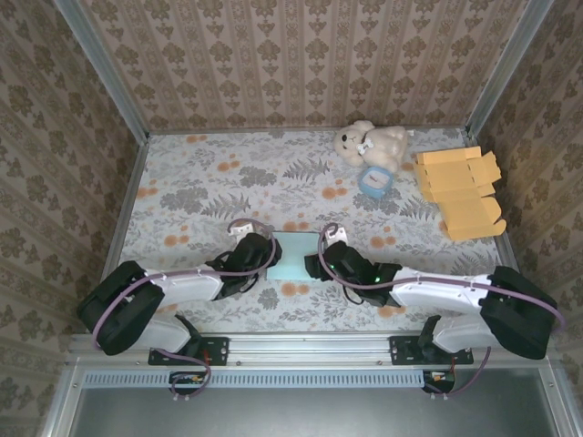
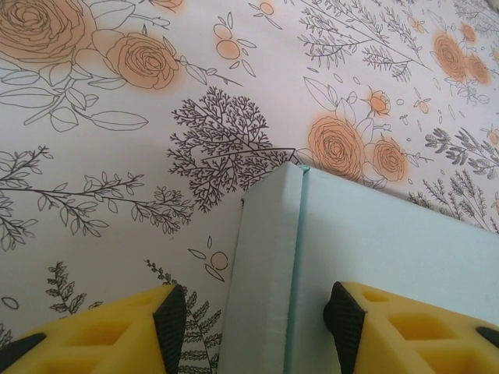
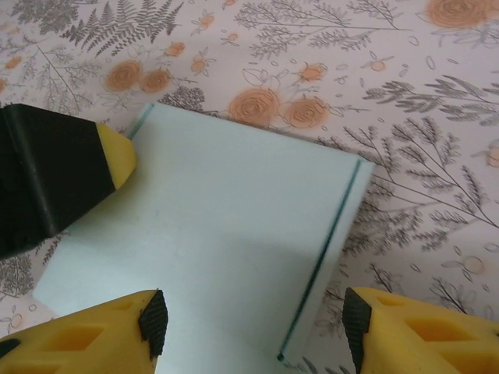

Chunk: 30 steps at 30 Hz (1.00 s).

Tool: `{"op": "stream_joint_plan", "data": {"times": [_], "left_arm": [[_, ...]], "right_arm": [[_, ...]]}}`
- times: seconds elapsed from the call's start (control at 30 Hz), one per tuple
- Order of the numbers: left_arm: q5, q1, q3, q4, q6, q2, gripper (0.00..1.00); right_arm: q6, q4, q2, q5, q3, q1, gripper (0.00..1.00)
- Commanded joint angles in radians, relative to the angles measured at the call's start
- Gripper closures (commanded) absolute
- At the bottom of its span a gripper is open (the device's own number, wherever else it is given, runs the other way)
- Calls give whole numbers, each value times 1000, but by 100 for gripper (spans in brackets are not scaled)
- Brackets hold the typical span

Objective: Fold the paper box

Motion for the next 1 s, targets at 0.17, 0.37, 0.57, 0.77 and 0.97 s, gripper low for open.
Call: {"op": "stream_joint_plan", "data": {"times": [0.17,0.37,0.57,0.77,0.97], "left_arm": [[-62,-32,29,-143,55,34,47],[-88,-32,60,-158,82,69,47],[-73,-32,97,-165,95,98,47],[-88,-34,125,-269,48,6,31],[-84,-41,212,-599,-248,-139,0]], "right_arm": [[-39,-108,54,80,65,-23,33],[-10,-39,171,48,87,-68,33],[57,61,241,8,41,-75,40],[171,177,238,17,-35,-69,51],[212,206,235,84,-69,-53,51]]}}
